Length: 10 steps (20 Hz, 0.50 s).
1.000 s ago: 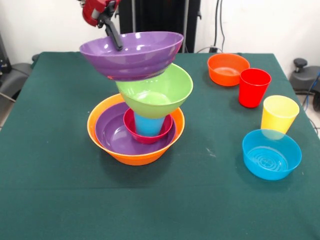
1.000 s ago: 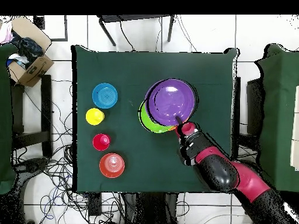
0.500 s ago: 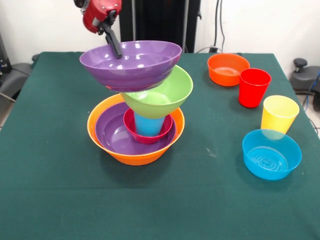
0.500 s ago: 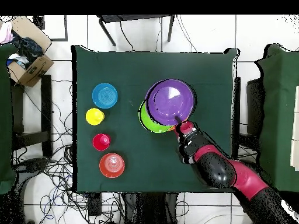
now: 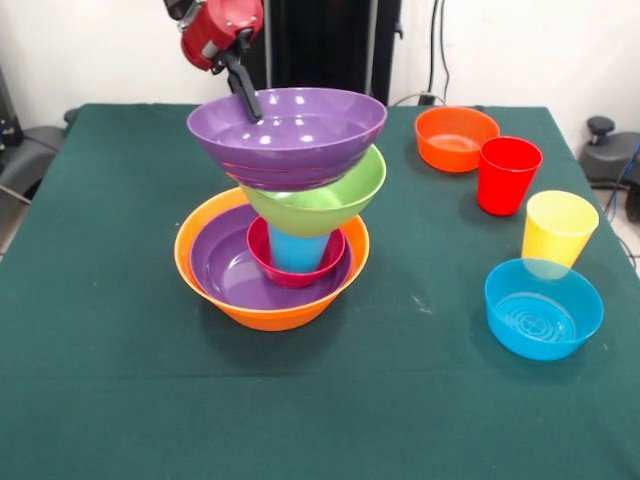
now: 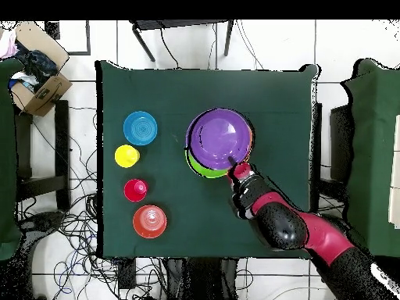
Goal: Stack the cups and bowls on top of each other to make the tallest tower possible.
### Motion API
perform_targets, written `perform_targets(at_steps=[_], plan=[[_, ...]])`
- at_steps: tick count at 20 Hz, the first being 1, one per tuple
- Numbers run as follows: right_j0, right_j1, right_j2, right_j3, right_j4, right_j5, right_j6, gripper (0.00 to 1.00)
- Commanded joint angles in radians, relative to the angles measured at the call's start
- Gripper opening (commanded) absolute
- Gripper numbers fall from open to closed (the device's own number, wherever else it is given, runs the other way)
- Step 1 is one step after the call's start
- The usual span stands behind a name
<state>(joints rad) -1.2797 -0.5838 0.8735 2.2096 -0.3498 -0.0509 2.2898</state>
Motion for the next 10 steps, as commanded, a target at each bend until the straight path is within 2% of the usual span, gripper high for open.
perform_targets(at_steps=[1, 6, 10], plan=[[0.090, -0.032, -0.077, -0.012, -0.060, -0.043, 0.052, 0.00], [0.110, 0.004, -0.113, -0.020, -0.086, -0.082, 0.052, 0.00], [0.109, 0.004, -0.114, -0.021, -0.091, -0.079, 0.051, 0.00]])
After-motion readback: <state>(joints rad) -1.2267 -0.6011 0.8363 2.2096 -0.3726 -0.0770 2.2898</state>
